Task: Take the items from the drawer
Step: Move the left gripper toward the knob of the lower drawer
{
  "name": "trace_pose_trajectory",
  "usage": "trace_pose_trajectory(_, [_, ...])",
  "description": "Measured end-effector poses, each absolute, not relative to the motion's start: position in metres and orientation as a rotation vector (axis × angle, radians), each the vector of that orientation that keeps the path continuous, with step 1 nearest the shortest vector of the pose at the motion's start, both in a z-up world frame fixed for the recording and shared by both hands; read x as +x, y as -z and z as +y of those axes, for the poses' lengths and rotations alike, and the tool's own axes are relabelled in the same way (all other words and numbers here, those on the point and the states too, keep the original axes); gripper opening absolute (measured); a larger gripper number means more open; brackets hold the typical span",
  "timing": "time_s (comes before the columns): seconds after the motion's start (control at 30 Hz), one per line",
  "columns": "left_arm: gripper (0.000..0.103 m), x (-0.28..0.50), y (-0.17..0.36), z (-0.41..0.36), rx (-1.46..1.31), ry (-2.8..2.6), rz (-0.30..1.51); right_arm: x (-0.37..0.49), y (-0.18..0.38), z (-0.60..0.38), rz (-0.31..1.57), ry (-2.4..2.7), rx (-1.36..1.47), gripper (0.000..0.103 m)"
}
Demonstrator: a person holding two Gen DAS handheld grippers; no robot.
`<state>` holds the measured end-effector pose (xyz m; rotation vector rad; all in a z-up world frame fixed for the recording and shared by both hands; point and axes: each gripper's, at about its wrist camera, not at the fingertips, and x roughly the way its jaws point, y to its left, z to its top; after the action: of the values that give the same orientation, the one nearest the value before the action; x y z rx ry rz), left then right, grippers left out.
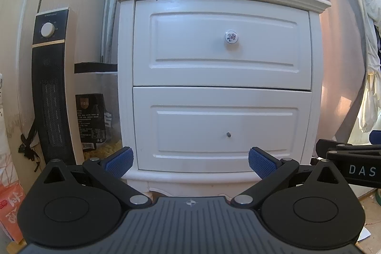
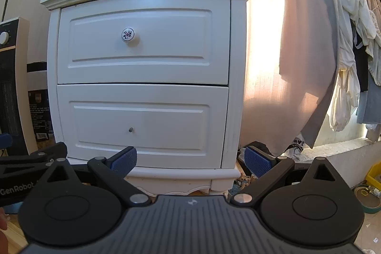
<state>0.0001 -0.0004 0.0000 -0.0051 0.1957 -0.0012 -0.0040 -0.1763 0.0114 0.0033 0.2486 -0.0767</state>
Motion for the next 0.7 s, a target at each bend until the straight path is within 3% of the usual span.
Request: trace_pose_trajectory(0.7, [0.103,0.0022,-0.0001,-0.0041,-0.002,0.017,0.214,-0.0014,-0.0079,-0.1806,0.257,0.084,0.01,0.103])
